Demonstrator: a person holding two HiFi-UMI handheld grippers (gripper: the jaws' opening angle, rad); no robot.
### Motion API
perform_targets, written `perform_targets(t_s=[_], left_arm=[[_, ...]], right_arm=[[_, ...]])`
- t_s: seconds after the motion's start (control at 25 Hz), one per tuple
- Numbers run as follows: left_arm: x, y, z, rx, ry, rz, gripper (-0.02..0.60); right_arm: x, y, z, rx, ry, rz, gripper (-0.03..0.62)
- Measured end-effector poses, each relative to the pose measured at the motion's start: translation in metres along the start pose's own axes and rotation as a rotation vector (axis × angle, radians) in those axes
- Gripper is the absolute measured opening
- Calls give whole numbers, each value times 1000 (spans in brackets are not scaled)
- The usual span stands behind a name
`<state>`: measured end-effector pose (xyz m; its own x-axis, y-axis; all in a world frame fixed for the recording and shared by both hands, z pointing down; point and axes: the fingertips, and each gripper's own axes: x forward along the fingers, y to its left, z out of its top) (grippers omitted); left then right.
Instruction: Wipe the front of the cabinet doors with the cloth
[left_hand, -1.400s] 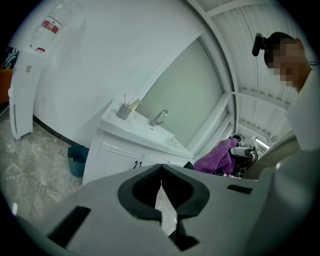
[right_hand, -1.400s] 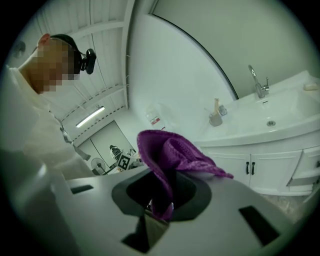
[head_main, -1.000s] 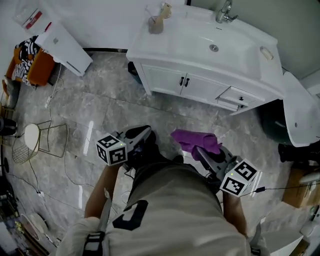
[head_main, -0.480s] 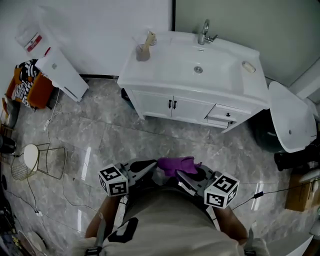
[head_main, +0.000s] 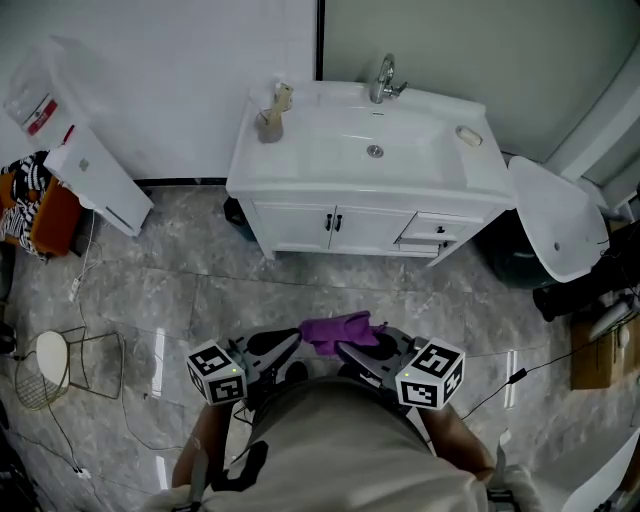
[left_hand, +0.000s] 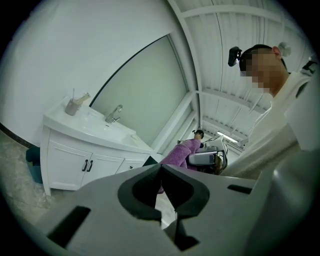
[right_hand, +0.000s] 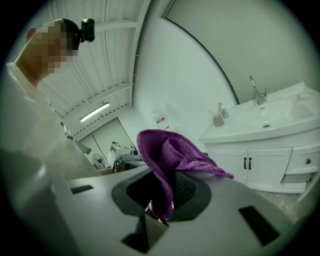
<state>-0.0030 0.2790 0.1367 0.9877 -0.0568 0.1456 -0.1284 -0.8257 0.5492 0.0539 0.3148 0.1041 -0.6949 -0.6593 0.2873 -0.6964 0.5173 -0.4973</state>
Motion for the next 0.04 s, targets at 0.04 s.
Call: perform_targets(t_s=[0.04], left_arm=[[-9,3,0,3,5,-2,20]], right_arm=[[8,5,-2,13,5,0,63]])
